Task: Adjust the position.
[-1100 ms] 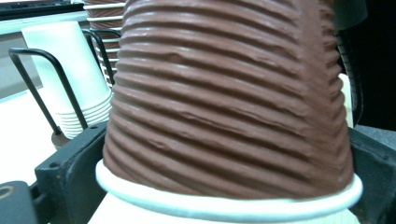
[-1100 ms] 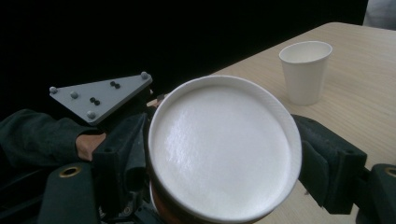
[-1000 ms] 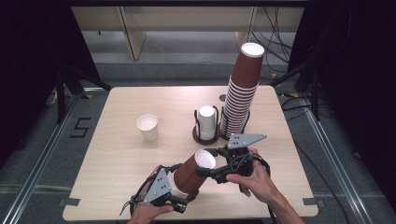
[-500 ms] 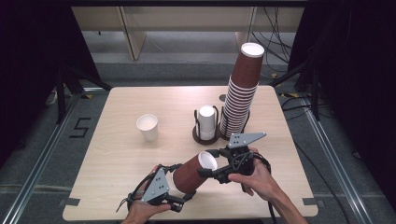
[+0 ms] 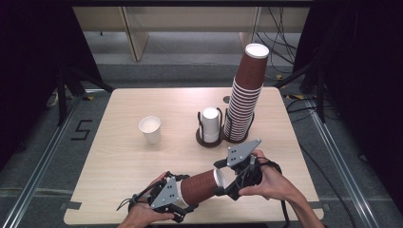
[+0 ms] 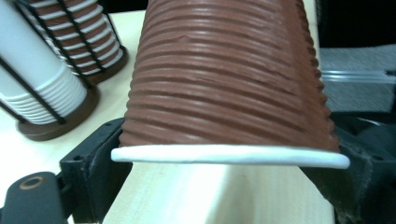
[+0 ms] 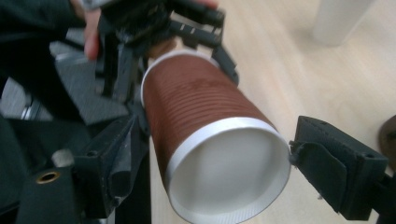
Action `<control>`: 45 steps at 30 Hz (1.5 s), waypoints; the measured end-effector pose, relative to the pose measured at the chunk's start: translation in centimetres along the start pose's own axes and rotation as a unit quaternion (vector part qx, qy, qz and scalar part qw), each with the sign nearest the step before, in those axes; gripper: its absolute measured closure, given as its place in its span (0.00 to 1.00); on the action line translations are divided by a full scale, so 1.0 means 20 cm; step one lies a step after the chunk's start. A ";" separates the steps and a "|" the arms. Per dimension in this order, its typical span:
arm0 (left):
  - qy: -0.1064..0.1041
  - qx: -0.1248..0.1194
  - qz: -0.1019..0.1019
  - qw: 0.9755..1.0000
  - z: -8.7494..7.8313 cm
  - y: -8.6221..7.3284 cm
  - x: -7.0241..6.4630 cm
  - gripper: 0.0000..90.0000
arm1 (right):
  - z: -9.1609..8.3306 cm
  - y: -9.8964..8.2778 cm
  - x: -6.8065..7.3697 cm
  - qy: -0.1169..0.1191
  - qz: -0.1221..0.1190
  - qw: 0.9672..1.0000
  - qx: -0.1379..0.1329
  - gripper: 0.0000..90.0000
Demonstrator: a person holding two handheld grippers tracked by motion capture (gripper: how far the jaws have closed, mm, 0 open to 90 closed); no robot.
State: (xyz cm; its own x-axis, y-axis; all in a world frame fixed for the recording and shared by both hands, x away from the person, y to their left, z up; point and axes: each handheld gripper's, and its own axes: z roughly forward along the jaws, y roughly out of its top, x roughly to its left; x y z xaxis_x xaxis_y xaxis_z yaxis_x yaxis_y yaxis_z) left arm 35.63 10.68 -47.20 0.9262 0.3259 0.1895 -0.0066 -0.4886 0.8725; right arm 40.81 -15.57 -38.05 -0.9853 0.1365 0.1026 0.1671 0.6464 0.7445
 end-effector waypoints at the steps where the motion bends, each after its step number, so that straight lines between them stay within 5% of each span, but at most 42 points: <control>1: 0.000 -0.002 -0.001 1.000 0.00 0.00 0.00 0.13 | 0.01 0.00 0.00 -0.001 -0.007 1.000 0.009 0.19; 14: -0.016 0.001 0.006 1.000 0.00 0.00 -0.01 0.12 | 0.08 -0.03 0.00 0.020 -0.018 0.999 0.043 0.24; 19: -0.013 -0.036 -0.005 0.999 0.00 -0.01 -0.01 0.08 | 0.07 -0.04 -0.02 0.035 -0.018 0.999 0.025 0.25; 23: -0.011 -0.094 -0.041 0.995 -0.01 -0.02 0.00 0.05 | 0.02 -0.06 -0.05 0.052 -0.012 0.998 -0.015 0.26; 25: -0.010 -0.107 -0.043 0.993 -0.02 -0.02 0.00 0.05 | 0.01 -0.06 -0.06 0.059 -0.009 0.998 -0.024 0.27; 31: -0.013 -0.138 -0.067 0.988 -0.01 -0.02 0.00 0.05 | -0.01 -0.07 -0.08 0.069 -0.007 0.996 -0.051 0.27; 34: -0.012 -0.136 -0.070 0.988 -0.02 -0.02 0.00 0.05 | -0.02 -0.08 -0.08 0.070 -0.007 0.996 -0.056 0.27; 37: -0.011 -0.153 -0.083 0.985 -0.03 -0.02 0.00 0.05 | -0.02 -0.08 -0.09 0.074 -0.005 0.995 -0.070 0.27; 41: -0.011 -0.148 -0.073 0.986 -0.04 -0.01 0.01 0.07 | -0.02 -0.09 -0.09 0.081 0.002 0.994 -0.071 0.27; 45: -0.015 -0.118 -0.050 0.992 -0.05 0.00 0.01 0.11 | 0.00 -0.09 -0.08 0.065 -0.010 0.997 -0.045 0.26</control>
State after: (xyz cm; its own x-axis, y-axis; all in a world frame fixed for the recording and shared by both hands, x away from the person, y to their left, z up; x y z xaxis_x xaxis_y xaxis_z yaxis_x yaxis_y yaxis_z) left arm 35.49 11.56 -46.65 0.9376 0.3370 0.0852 0.0019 -0.2500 0.9682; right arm 42.00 -17.01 -39.49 -0.9857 0.0227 0.1670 0.1493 0.5778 0.8024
